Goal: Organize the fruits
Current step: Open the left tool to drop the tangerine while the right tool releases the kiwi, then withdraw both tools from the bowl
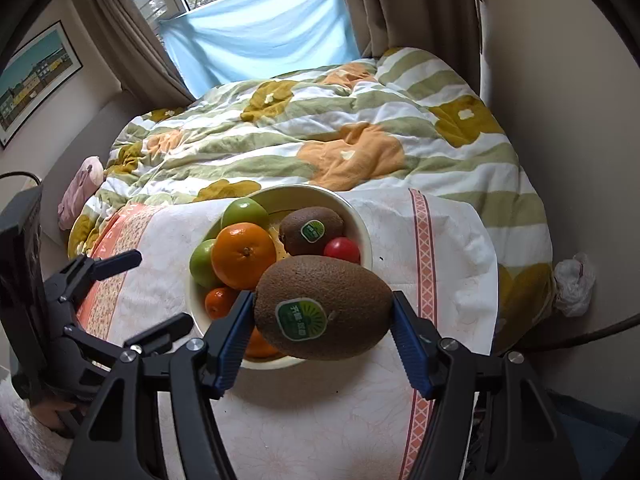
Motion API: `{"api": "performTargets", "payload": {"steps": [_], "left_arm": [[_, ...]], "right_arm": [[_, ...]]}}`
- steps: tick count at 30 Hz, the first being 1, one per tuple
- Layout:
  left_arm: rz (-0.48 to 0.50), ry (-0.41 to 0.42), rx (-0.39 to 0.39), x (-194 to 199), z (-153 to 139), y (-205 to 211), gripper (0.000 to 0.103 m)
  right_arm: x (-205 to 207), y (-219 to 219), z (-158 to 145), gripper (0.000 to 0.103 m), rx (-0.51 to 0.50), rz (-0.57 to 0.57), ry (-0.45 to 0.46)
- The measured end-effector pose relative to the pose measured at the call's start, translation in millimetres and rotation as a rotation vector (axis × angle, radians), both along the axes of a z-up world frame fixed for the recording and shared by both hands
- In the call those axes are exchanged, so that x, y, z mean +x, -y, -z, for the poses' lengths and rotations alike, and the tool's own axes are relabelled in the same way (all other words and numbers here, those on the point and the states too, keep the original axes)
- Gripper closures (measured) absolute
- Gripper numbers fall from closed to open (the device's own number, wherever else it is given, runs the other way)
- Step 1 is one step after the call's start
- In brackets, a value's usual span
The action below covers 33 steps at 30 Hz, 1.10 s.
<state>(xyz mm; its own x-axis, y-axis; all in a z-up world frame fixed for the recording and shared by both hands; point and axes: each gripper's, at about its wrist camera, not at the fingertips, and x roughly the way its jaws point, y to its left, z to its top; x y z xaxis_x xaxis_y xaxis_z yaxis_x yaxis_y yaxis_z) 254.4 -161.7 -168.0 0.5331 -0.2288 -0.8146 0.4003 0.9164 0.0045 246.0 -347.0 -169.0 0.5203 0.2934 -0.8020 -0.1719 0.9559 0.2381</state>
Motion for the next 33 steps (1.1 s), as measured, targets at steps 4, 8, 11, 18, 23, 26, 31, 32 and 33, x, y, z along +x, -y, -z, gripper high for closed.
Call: {"api": "performTargets", "payload": {"steps": [4, 8, 11, 18, 23, 26, 31, 32, 33], "left_arm": [[-0.026, 0.002, -0.006, -1.3, -7.4, -10.6, 0.0], [-0.053, 0.004, 0.0, -2.8, -9.4, -17.7, 0.0], [-0.068, -0.001, 0.002, -3.7, -6.7, -21.9, 0.0], [-0.104, -0.021, -0.002, -4.3, 1.7, -28.6, 0.0], [-0.127, -0.039, -0.007, -3.6, 6.2, -30.9, 0.0], [-0.138, -0.042, -0.004, -5.5, 6.1, -33.3, 0.0], [-0.144, -0.032, -0.01, -12.3, -0.5, -39.1, 0.0], [-0.143, -0.026, -0.011, -14.3, -3.4, -40.7, 0.0], [-0.141, -0.019, -0.013, -16.4, -6.7, -42.3, 0.0]], "right_arm": [[4.2, -1.7, 3.5, 0.041, 0.006, -0.054, 0.005], [9.6, -7.4, 10.5, 0.041, -0.015, -0.128, 0.01], [13.2, -12.8, 17.6, 0.041, -0.036, -0.191, 0.019], [25.3, -17.1, 38.9, 0.041, -0.038, -0.257, 0.02], [28.7, -14.6, 52.0, 0.037, -0.024, -0.257, 0.0], [26.9, -12.2, 51.4, 0.012, 0.004, -0.256, 0.012], [21.6, -15.7, 41.7, 0.009, -0.03, -0.236, 0.036], [19.8, -15.7, 38.5, 0.009, -0.032, -0.23, 0.04], [18.0, -15.4, 34.2, 0.009, -0.033, -0.223, 0.046]]}}
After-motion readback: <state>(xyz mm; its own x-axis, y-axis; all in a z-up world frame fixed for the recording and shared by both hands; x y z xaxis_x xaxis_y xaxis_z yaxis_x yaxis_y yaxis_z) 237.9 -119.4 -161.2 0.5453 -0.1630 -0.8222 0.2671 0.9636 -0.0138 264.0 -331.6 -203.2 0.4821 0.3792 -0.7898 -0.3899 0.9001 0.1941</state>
